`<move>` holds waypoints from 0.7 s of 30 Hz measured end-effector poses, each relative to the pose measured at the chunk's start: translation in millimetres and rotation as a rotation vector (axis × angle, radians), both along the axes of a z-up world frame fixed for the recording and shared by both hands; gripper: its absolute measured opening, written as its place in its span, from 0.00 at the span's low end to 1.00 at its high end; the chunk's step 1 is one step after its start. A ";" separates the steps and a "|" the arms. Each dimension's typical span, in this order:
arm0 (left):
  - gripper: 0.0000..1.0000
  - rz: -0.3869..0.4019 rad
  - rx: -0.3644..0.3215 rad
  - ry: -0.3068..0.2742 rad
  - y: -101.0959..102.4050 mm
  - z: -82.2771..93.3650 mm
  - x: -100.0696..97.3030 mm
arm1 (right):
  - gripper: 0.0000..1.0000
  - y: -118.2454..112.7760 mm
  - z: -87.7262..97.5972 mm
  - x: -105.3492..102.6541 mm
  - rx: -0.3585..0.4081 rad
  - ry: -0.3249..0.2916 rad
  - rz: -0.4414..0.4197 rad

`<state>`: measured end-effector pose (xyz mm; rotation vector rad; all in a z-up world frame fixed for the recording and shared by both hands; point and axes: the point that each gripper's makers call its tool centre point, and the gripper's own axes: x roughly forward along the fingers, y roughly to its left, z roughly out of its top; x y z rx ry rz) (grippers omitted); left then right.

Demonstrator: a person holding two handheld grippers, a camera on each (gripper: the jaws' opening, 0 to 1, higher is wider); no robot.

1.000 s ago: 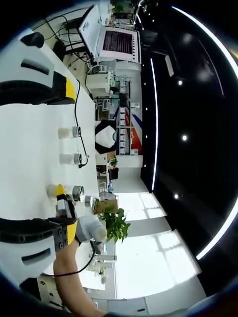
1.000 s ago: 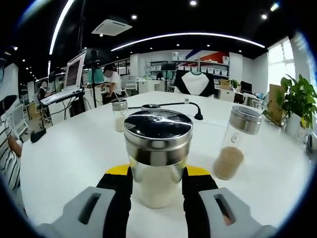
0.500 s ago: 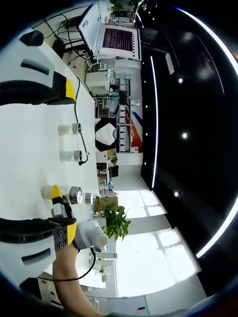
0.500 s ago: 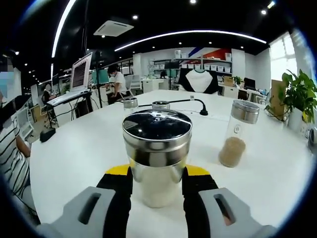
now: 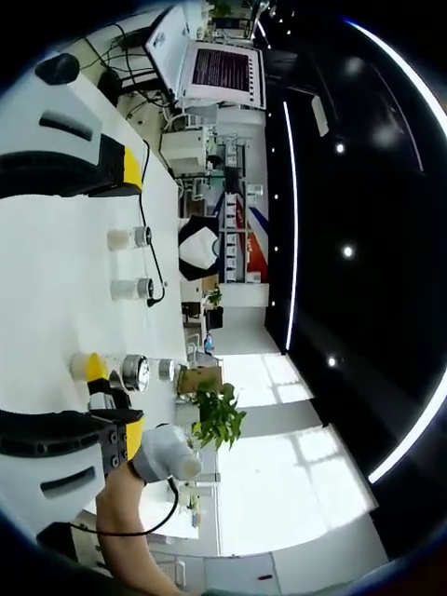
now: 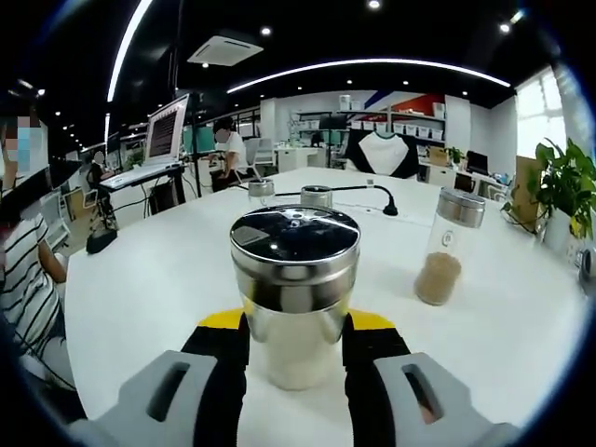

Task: Rotate the seasoning bottle until the label or dispensing opening points toward the visible target arrow and the bottle remains upright within the marked orientation range

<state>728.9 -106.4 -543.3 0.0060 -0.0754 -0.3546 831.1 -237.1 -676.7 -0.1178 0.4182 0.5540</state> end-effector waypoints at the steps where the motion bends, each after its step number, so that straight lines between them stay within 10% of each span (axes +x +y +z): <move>1: 1.00 -0.001 0.004 -0.004 -0.1 1.2 0.1 | 0.38 -0.2 -0.2 -1.3 -0.001 0.000 0.002; 21: 0.99 -0.021 0.003 0.008 0.9 1.5 5.5 | 0.38 1.1 0.1 -3.0 0.001 -0.014 0.025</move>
